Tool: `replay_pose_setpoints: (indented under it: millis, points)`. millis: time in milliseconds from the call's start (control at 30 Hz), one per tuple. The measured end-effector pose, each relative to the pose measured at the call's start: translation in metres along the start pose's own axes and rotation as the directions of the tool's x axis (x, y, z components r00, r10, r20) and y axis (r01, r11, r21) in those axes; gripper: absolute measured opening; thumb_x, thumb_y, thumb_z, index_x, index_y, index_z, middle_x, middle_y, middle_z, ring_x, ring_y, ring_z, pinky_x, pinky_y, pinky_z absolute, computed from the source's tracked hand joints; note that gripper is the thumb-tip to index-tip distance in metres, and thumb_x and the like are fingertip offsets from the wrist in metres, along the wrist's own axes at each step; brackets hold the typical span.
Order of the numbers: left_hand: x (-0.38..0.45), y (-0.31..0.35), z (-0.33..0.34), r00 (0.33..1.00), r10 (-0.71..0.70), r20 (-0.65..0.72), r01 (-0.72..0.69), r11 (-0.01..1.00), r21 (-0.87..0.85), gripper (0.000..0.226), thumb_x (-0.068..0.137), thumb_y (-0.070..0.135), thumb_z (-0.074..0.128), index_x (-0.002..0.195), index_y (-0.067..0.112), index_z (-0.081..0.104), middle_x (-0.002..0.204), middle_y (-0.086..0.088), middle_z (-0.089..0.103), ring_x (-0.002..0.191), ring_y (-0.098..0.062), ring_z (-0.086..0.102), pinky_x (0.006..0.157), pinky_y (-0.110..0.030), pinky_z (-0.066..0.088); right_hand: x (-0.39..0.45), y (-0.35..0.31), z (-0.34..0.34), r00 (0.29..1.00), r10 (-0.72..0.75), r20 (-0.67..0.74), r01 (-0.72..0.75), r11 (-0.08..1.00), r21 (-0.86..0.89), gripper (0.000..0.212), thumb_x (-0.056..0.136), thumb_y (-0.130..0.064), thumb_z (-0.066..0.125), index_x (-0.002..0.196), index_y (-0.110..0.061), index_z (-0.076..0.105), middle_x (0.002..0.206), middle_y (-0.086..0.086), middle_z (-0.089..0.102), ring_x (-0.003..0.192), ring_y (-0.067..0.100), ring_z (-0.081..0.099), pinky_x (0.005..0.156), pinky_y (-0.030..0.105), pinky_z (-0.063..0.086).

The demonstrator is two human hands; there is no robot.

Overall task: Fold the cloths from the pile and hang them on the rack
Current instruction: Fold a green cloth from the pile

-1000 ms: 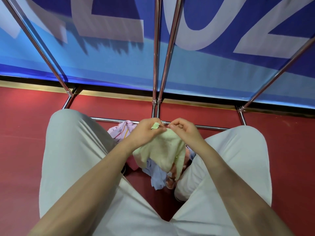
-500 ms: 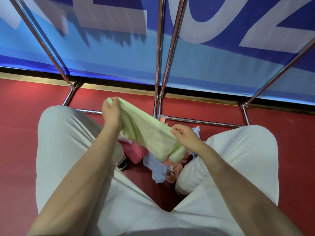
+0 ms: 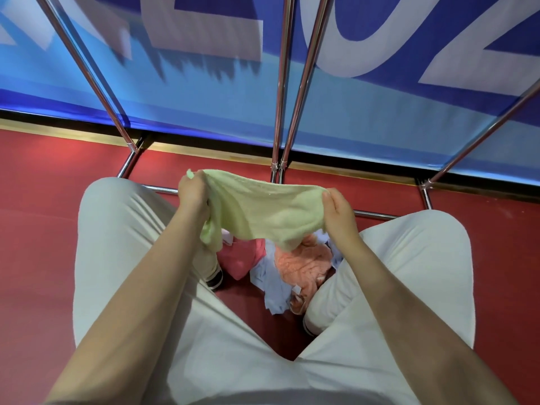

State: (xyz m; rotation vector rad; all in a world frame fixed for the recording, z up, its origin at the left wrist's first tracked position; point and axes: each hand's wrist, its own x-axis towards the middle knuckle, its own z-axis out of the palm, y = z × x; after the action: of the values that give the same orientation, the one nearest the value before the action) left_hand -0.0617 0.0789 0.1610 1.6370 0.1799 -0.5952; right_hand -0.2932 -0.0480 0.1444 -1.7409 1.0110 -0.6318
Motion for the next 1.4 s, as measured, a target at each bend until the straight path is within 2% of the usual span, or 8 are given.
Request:
replay_pose_setpoints:
  millis: [133, 233, 467, 533, 633, 800, 1067, 1400]
  points:
    - [-0.003, -0.01, 0.006, 0.996, 0.023, 0.083, -0.043, 0.967, 0.253, 0.039, 0.101, 0.023, 0.041, 0.133, 0.002, 0.048, 0.088, -0.01, 0.057, 0.073, -0.019, 0.055, 0.062, -0.031, 0.047, 0.002, -0.012, 0.001, 0.998, -0.02, -0.055, 0.02, 1.0, 0.002, 0.018, 0.099, -0.015, 0.044, 0.087, -0.008, 0.054, 0.079, -0.005, 0.052, 0.073, 0.008, 0.047, 0.067, 0.023, 0.037]
    - [-0.009, -0.017, 0.012, 0.976, 0.127, 0.175, -0.192, 0.881, 0.432, 0.036, 0.103, 0.024, 0.038, 0.126, 0.001, 0.053, 0.121, -0.019, 0.06, 0.106, -0.03, 0.057, 0.088, -0.035, 0.044, 0.004, -0.018, 0.0, 0.998, -0.047, -0.029, 0.046, 0.998, -0.036, 0.013, 0.097, -0.016, 0.048, 0.091, -0.012, 0.058, 0.088, -0.005, 0.059, 0.082, 0.008, 0.053, 0.071, 0.019, 0.04]
    - [-0.052, -0.028, 0.042, 0.793, 0.202, 0.574, -0.468, 0.805, 0.364, 0.031, 0.103, 0.021, 0.041, 0.119, 0.01, 0.065, 0.119, -0.004, 0.063, 0.111, -0.016, 0.056, 0.093, -0.025, 0.042, -0.002, -0.033, -0.002, 0.968, -0.194, 0.159, 0.199, 0.98, -0.016, 0.014, 0.095, -0.012, 0.052, 0.093, -0.014, 0.065, 0.091, -0.009, 0.066, 0.089, 0.004, 0.059, 0.081, 0.018, 0.044]
    - [-0.065, -0.033, 0.053, 0.739, 0.236, 0.631, -0.506, 0.813, 0.289, 0.029, 0.103, 0.02, 0.041, 0.112, 0.012, 0.068, 0.106, 0.002, 0.069, 0.101, -0.01, 0.061, 0.094, -0.027, 0.046, -0.001, -0.035, -0.004, 0.959, -0.23, 0.165, 0.232, 0.973, 0.009, 0.013, 0.095, -0.011, 0.053, 0.092, -0.014, 0.066, 0.09, -0.008, 0.066, 0.089, 0.006, 0.06, 0.081, 0.019, 0.045]
    - [-0.077, -0.042, 0.066, 0.702, 0.208, 0.681, -0.471, 0.853, 0.225, 0.027, 0.103, 0.018, 0.042, 0.088, 0.02, 0.064, 0.056, 0.019, 0.057, 0.054, 0.007, 0.05, 0.058, -0.02, 0.04, 0.001, -0.038, -0.008, 0.949, -0.275, 0.155, 0.274, 0.961, 0.026, 0.016, 0.094, -0.007, 0.054, 0.089, -0.018, 0.064, 0.087, -0.011, 0.065, 0.084, -0.001, 0.058, 0.078, 0.013, 0.044]
    - [-0.085, -0.045, 0.08, 0.729, 0.228, 0.646, -0.44, 0.879, 0.186, 0.035, 0.102, 0.014, 0.042, 0.069, 0.023, 0.045, 0.059, 0.012, 0.042, 0.052, 0.003, 0.038, 0.056, -0.021, 0.033, 0.007, -0.035, -0.011, 0.978, -0.198, 0.065, 0.197, 0.98, 0.021, 0.014, 0.093, -0.008, 0.053, 0.091, -0.016, 0.065, 0.087, -0.013, 0.064, 0.083, -0.006, 0.056, 0.078, 0.011, 0.042]
    - [-0.074, -0.033, 0.07, 0.78, 0.399, 0.482, -0.544, 0.813, 0.207, 0.022, 0.103, 0.013, 0.04, 0.083, 0.009, 0.047, 0.069, 0.006, 0.043, 0.064, -0.004, 0.038, 0.064, -0.027, 0.03, 0.009, -0.013, -0.004, 0.977, -0.095, 0.19, 0.125, 0.98, -0.153, 0.014, 0.093, -0.024, 0.059, 0.092, -0.013, 0.068, 0.085, -0.005, 0.067, 0.08, 0.013, 0.06, 0.075, 0.034, 0.047]
    - [-0.05, -0.023, 0.043, 0.798, 0.498, 0.34, -0.598, 0.724, 0.344, 0.027, 0.104, 0.017, 0.035, 0.081, 0.007, 0.045, 0.065, 0.004, 0.04, 0.06, -0.008, 0.035, 0.056, -0.027, 0.029, -0.005, -0.003, 0.008, 0.954, -0.072, 0.292, 0.126, 0.977, -0.17, 0.024, 0.097, -0.022, 0.052, 0.079, -0.008, 0.06, 0.062, -0.006, 0.046, 0.055, 0.004, 0.036, 0.057, 0.026, 0.029]
